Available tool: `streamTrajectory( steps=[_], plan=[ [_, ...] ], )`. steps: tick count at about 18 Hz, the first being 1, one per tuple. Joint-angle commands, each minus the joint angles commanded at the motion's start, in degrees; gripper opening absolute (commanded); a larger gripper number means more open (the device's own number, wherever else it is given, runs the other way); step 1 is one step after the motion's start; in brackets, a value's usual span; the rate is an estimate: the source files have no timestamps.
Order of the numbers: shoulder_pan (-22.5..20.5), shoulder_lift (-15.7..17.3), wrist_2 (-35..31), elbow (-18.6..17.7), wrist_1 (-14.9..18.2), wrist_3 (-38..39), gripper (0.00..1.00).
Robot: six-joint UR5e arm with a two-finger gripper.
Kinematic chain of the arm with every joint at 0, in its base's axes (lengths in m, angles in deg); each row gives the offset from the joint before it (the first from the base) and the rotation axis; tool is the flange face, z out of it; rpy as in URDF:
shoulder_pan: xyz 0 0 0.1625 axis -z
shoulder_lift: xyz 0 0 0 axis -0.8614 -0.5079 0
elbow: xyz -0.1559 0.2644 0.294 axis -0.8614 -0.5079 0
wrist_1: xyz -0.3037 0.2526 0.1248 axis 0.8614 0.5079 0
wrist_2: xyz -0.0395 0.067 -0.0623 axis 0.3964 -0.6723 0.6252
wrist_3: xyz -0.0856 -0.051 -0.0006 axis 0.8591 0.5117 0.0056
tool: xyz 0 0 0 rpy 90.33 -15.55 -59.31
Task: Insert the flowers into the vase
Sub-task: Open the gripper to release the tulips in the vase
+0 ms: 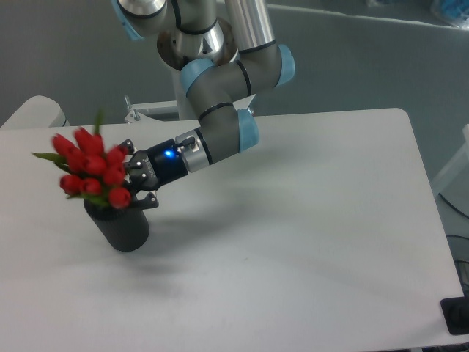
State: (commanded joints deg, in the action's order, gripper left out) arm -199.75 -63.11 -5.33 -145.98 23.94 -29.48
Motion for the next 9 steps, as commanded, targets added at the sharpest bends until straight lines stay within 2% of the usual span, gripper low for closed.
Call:
streamTrajectory(
  steps=[5, 9],
  plan=[
    [-1.3, 0.0, -0.1, -0.4, 0.1, 0.5, 1.00],
    [-1.8, 0.1, 0.0, -0.4, 0.2, 0.7, 1.00]
  ],
)
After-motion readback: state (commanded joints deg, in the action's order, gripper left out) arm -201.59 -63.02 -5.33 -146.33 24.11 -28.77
